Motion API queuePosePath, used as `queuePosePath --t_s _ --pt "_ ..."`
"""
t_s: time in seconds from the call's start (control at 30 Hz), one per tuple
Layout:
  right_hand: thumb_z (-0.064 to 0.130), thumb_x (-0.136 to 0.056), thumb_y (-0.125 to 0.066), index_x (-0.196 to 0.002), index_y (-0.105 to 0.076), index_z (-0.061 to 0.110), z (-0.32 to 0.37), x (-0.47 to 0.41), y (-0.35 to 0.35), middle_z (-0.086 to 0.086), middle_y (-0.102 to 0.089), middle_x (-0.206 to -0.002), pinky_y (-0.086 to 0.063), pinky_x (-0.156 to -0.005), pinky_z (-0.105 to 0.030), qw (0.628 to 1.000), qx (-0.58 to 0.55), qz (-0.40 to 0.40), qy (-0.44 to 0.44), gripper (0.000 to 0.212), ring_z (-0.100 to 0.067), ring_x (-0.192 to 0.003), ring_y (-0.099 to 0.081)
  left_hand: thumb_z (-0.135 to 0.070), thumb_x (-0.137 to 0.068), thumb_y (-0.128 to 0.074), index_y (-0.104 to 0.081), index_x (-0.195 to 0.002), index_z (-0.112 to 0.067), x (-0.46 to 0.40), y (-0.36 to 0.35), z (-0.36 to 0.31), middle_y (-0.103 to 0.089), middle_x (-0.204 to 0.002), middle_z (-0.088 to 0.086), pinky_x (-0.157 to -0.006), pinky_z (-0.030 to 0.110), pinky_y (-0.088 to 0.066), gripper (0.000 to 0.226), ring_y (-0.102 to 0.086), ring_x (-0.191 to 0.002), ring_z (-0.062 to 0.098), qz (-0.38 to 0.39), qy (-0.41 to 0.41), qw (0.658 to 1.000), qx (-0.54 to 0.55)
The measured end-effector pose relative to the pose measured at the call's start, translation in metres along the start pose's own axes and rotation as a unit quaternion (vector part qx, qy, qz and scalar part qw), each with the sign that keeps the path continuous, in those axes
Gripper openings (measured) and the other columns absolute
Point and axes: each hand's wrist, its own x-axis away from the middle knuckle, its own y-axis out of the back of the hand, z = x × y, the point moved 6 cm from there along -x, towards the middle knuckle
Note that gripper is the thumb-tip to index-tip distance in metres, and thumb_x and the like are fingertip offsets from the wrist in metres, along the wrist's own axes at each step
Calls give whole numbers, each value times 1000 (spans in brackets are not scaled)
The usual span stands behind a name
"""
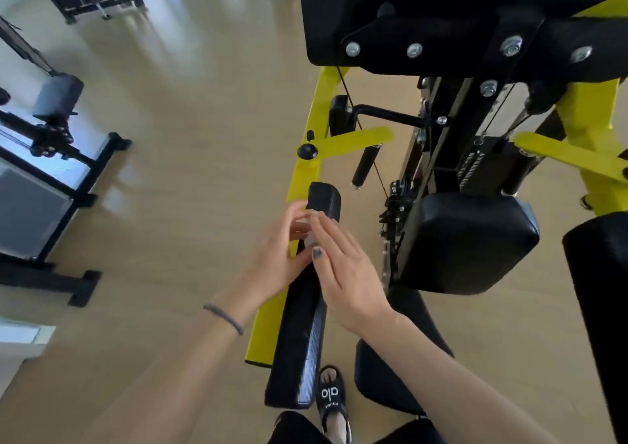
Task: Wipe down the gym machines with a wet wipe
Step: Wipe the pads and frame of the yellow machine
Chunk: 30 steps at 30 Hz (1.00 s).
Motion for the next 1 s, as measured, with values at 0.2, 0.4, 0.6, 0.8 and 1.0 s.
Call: queuePosePath --t_s 0.2,0.4,0.6,0.8,1.0 --pt "39 -108 -23 -158 -34 15 13 7 -12 -8 -26 -166 -13 -127 -43 982 184 -33 14 56 -24 -157 -13 14 -96 -44 -45 -120 -12 11 10 13 -63 -117 -11 -84 25 -56 36 -71 -98 14 -81 40 985 146" --pt "40 -108 -23 -159 -30 10 -7 2 -43 -6 -20 -168 -22 -125 -41 990 137 36 -5 59 -18 -157 -8 -28 -100 -51 -54 -116 -31 16 -3 47 -65 -105 -17 -85 37 -55 17 -64 -99 12 -146 53 984 86" --pt "32 -108 -28 -157 -33 7 1 22 -43 -4 -23 -167 -17 -127 -33 996 87 -6 -16 55 -15 -157 -10 -19 -107 -43 -54 -114 -25 17 -10 59 -63 -100 -9 -77 19 -48 14 -60 -93 4 -152 64 986 38" --pt "39 -107 -27 -159 -28 10 3 19 -45 -1 -20 -166 -17 -123 -20 996 43 -30 -66 60 -13 -155 -14 -6 -103 -45 -63 -116 -15 13 -13 59 -65 -103 -5 -73 3 -38 24 -56 -88 5 -146 24 988 -39" --pt "35 -111 -28 -161 -16 6 -9 -19 -34 -6 -4 -171 6 -119 -11 989 31 -5 -143 59 -10 -156 2 -4 -103 -45 -62 -124 -18 13 -15 59 -62 -107 -11 -77 2 -38 30 -55 -91 -5 -125 31 991 -38"
